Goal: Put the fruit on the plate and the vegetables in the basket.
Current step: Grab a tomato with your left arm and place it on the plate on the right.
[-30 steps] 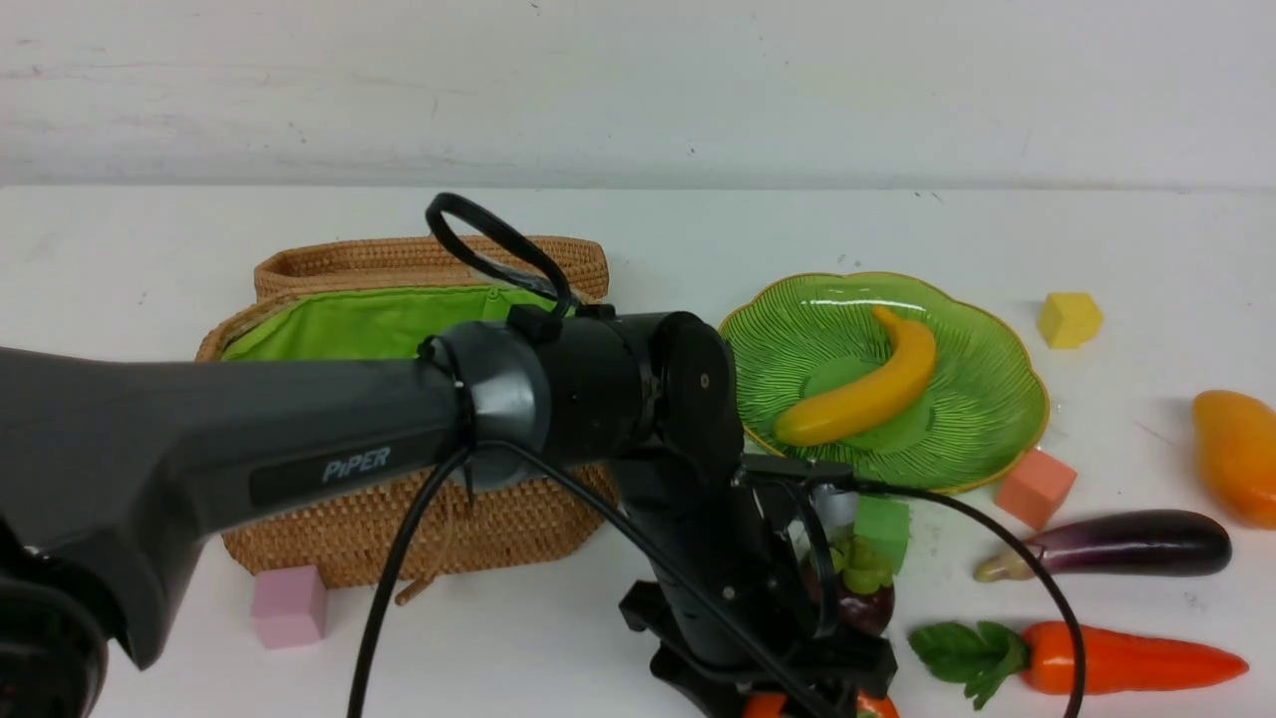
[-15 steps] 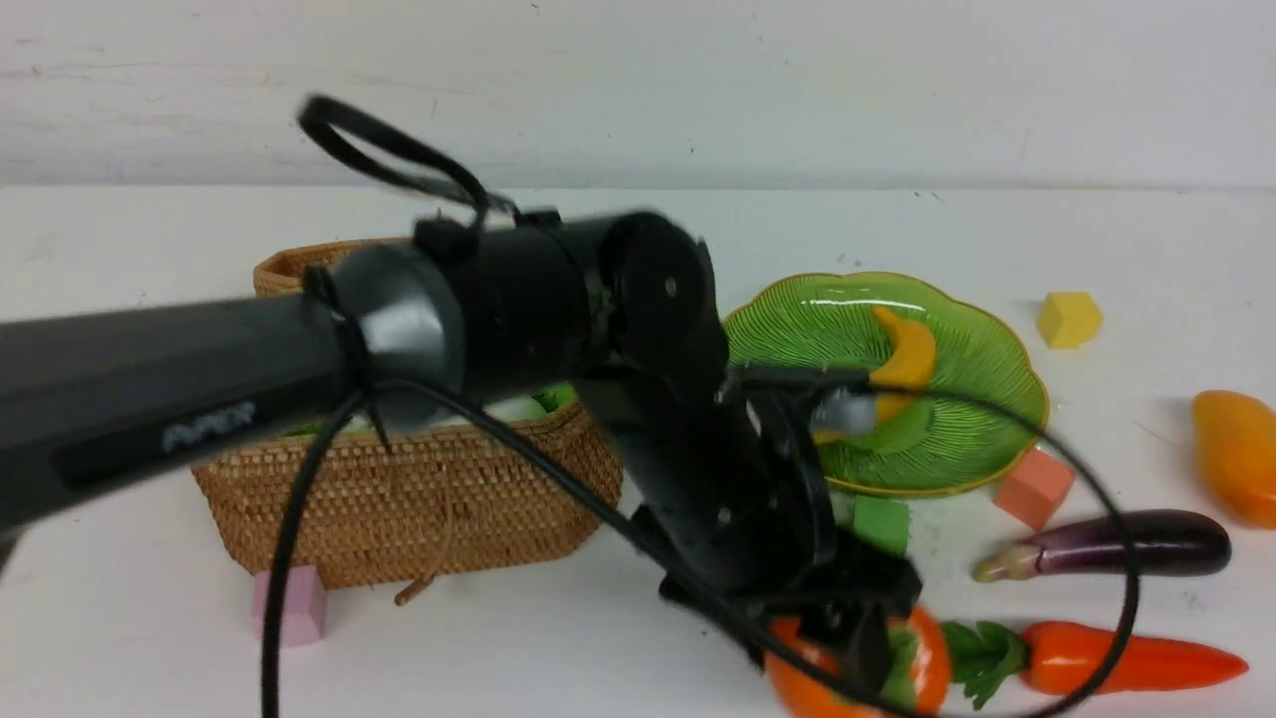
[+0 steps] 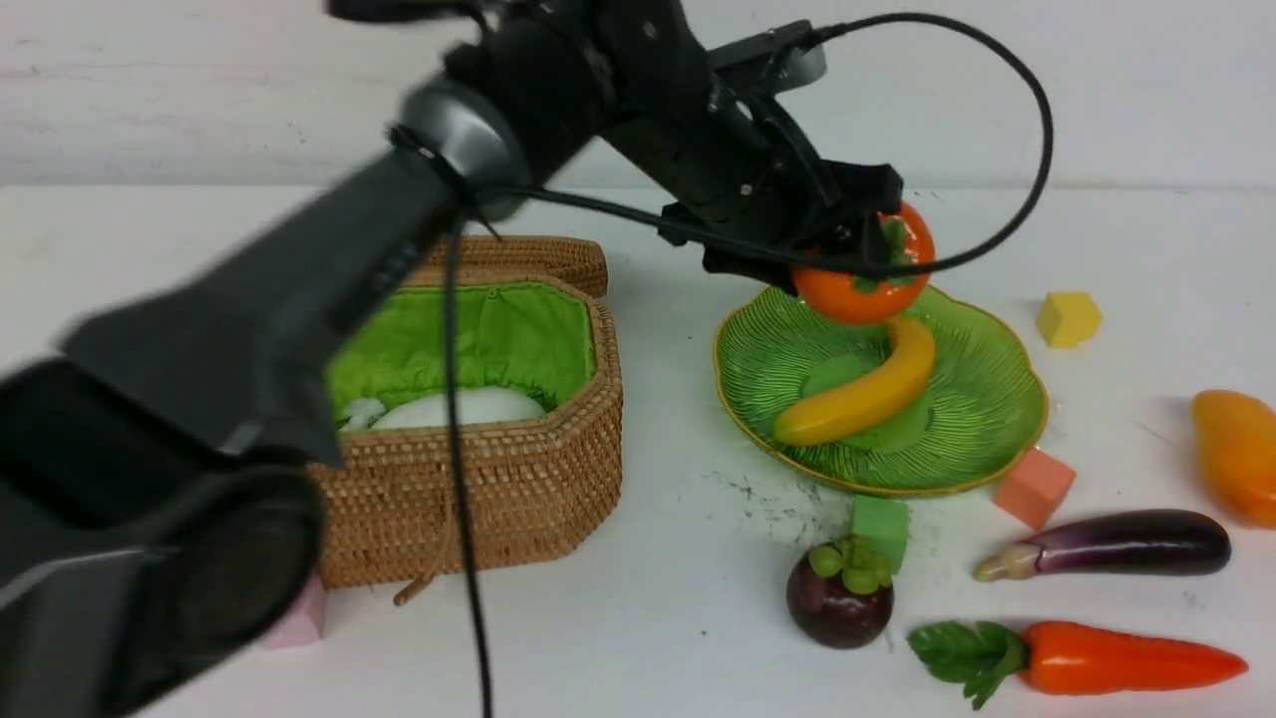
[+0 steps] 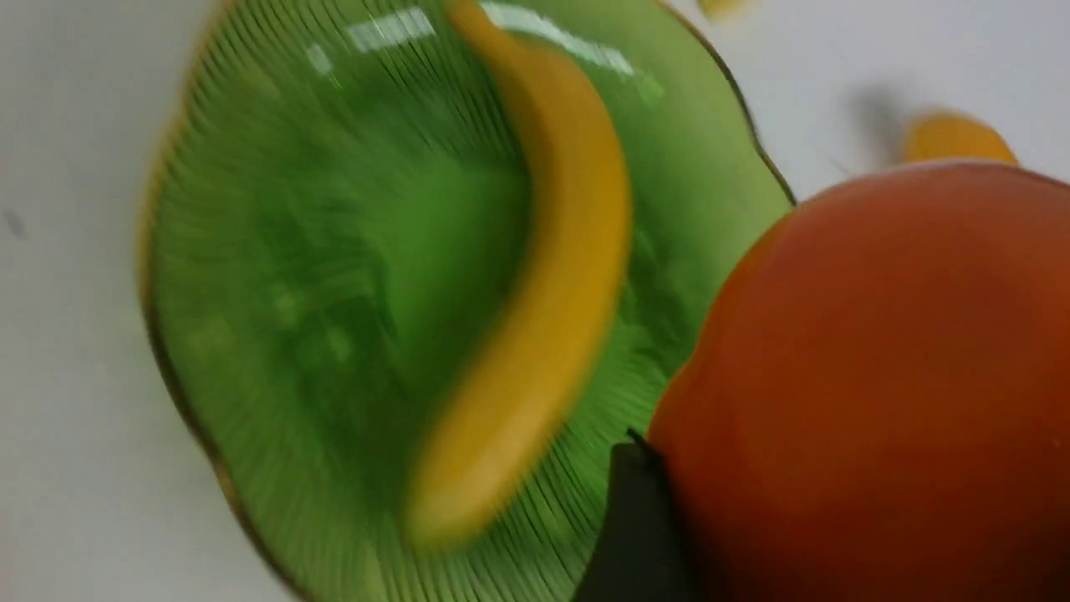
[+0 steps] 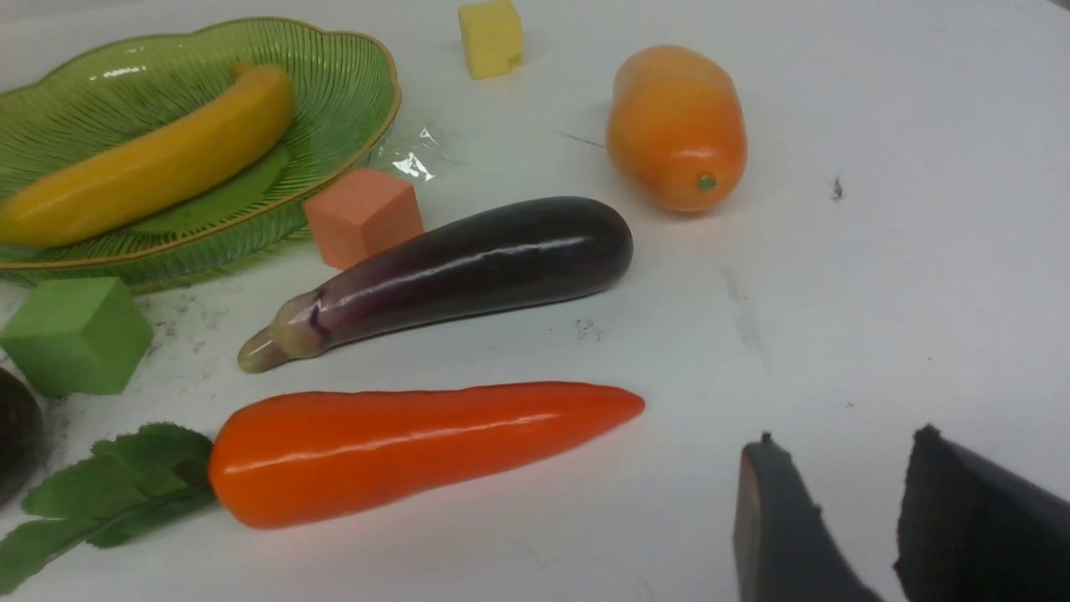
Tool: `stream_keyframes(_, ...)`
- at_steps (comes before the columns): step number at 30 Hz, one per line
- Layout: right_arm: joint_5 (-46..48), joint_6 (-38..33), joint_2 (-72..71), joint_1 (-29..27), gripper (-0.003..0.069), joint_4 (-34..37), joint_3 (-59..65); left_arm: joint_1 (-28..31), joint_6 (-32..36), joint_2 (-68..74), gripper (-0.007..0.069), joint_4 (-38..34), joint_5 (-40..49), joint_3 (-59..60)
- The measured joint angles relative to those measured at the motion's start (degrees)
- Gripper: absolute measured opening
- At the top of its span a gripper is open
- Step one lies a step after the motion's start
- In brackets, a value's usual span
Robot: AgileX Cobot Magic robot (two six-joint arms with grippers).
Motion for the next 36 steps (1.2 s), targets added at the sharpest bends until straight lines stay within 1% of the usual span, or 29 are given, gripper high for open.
stream_keyframes(3,0.0,0.0,0.0,0.0,0.0242,0.0,0.0,-0.11,-5.39,4.95,0.0505,4.43,-4.06,-4.2)
stream_keyframes(7,0.0,0.0,0.0,0.0,0.0242,0.0,0.0,-0.11,-11.44,7.72,0.0505,9.35,-5.36,-4.87)
stream_keyframes(17,0.0,0.0,0.0,0.0,0.0242,0.0,0.0,-0.06,-12.54,8.33,0.0505,8.97,-3.91,-5.17)
stream_keyframes(30,0.0,0.0,0.0,0.0,0.0242,-0.02,0.0,-0.06,-12.01,8.33,0.0507,7.49,-0.77,-5.17)
stream_keyframes(33,0.0,0.0,0.0,0.0,0.0242,-0.02,0.0,-0.06,-11.88,8.33,0.0524,7.49,-0.26,-5.17)
stream_keyframes(36,0.0,0.0,0.0,0.0,0.0242,-0.02,0.0,-0.06,-10.25,8.33,0.0573,7.49,-0.11,-5.17)
